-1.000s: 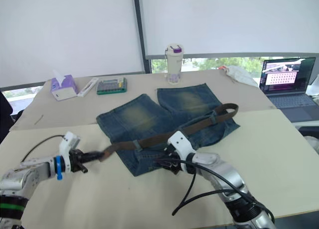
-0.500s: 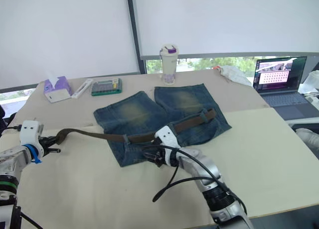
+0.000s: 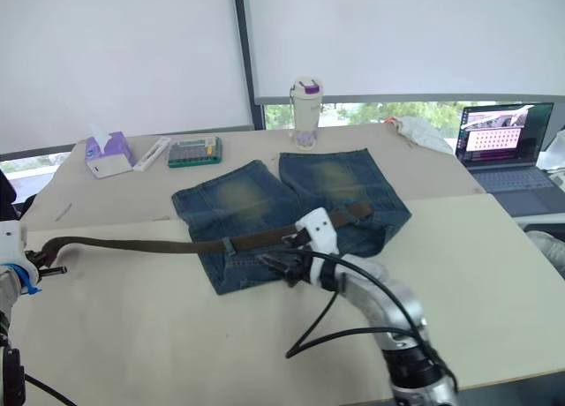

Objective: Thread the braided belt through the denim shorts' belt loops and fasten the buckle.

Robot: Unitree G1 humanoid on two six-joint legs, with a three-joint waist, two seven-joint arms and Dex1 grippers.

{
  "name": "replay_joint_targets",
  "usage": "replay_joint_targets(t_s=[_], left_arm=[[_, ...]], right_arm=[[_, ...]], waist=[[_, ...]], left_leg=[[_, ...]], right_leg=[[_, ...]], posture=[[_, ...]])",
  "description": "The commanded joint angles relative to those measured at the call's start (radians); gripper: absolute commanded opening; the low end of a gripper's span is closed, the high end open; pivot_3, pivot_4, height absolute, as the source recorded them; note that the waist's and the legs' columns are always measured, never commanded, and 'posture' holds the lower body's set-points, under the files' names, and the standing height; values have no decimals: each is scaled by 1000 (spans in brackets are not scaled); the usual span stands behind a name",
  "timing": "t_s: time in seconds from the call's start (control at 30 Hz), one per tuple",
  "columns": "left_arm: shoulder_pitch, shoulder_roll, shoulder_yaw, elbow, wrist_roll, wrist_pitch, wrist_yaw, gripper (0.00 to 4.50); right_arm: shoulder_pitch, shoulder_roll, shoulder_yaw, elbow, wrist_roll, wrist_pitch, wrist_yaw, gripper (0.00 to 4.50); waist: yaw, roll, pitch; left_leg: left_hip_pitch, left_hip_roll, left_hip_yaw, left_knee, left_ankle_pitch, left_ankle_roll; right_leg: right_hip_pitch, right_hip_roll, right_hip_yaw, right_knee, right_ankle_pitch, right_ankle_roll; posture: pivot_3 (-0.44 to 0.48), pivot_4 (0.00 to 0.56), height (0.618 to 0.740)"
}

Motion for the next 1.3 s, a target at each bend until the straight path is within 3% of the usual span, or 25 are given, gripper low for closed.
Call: replay_joint_targets(t_s=[0.03, 0.13, 0.23, 0.33, 0.47, 0.53, 0.7, 0.87, 1.0, 1.07, 1.17, 1.3], left_arm=[[-38, 33, 35, -6, -11, -17, -1, 0], [-39, 11, 43, -80, -69, 21, -174, 1019], [-8, -32, 60, -276, -191, 142, -382, 2038], [142, -66, -18, -740, -386, 394, -586, 3073], [186, -108, -178, -1132, -527, 604, -658, 3073], [149, -136, -298, -1182, -463, 598, -659, 3073], [14, -231, -446, -1051, -320, 545, -625, 3073], [-194, -330, -679, -673, -11, 298, -643, 3073], [-246, -351, -767, -518, 76, 191, -803, 3101], [-256, -359, -777, -487, 61, 216, -922, 2570], [-265, -364, -781, -457, 87, 197, -992, 1604], [-332, -412, -747, -263, 183, 45, -859, 326]], right_arm=[[-2, -31, -65, -104, 2, 50, -65, 4467], [9, -117, -99, -155, -58, 98, -127, 4500], [-30, -173, -153, -148, -60, 169, -161, 4500], [-112, -267, -168, -86, -36, 230, -107, 4500], [-242, -443, 0, 96, -131, 181, -8, 4500], [-306, -494, 106, 206, -185, 132, 59, 4500], [-405, -534, 262, 437, -307, 8, 177, 4500], [-567, -440, 333, 840, -411, -190, 252, 4500], [-617, -388, 321, 991, -448, -273, 286, 3291], [-621, -362, 302, 1002, -446, -274, 297, 2661], [-613, -349, 285, 987, -453, -270, 303, 1626], [-615, -282, 205, 1008, -442, -293, 212, 286]], waist=[[0, 0, 0], [6, 0, 0], [17, 0, 1], [14, 1, 2], [15, 2, 3], [12, 3, 3], [7, 4, 3], [12, 4, 3], [10, 4, 3], [10, 5, 2], [8, 7, 2], [12, 7, 2]], left_leg=[[0, 0, 0, 0, 0, 0], [0, 0, 0, 0, 0, 0], [-1, -1, 1, 1, 0, 0], [-2, -1, 1, 3, 0, 1], [-3, -1, 2, 4, -1, 3], [-2, 0, 3, 5, -2, 3], [-1, 0, 7, 5, -1, 3], [-2, -3, 11, 9, 0, 2], [-4, -1, 12, 8, 3, -3], [-6, -1, 13, 8, 4, -5], [-7, -1, 10, 9, 1, 0], [-6, -2, 7, 11, 0, 3]], right_leg=[[0, 0, 0, 0, 0, 0], [0, 0, 0, 0, 0, 0], [1, -1, 0, -1, 0, 0], [1, -3, 0, -1, 0, 0], [3, -3, 0, -2, 0, 0], [4, -1, 1, -3, 0, 0], [4, 2, 2, -3, 0, 0], [4, 1, 3, -4, 1, 0], [2, 2, 2, -4, 1, -1], [2, 1, 1, -3, 1, 0], [2, 1, 2, -2, 2, 0], [3, 1, 2, -3, 2, 1]], posture=[[0, 150, 740], [0, 150, 740], [0, 150, 740], [0, 150, 740], [0, 150, 740], [0, 150, 740], [0, 150, 740], [0, 150, 740], [0, 150, 740], [0, 150, 740], [0, 150, 740], [0, 150, 740]])
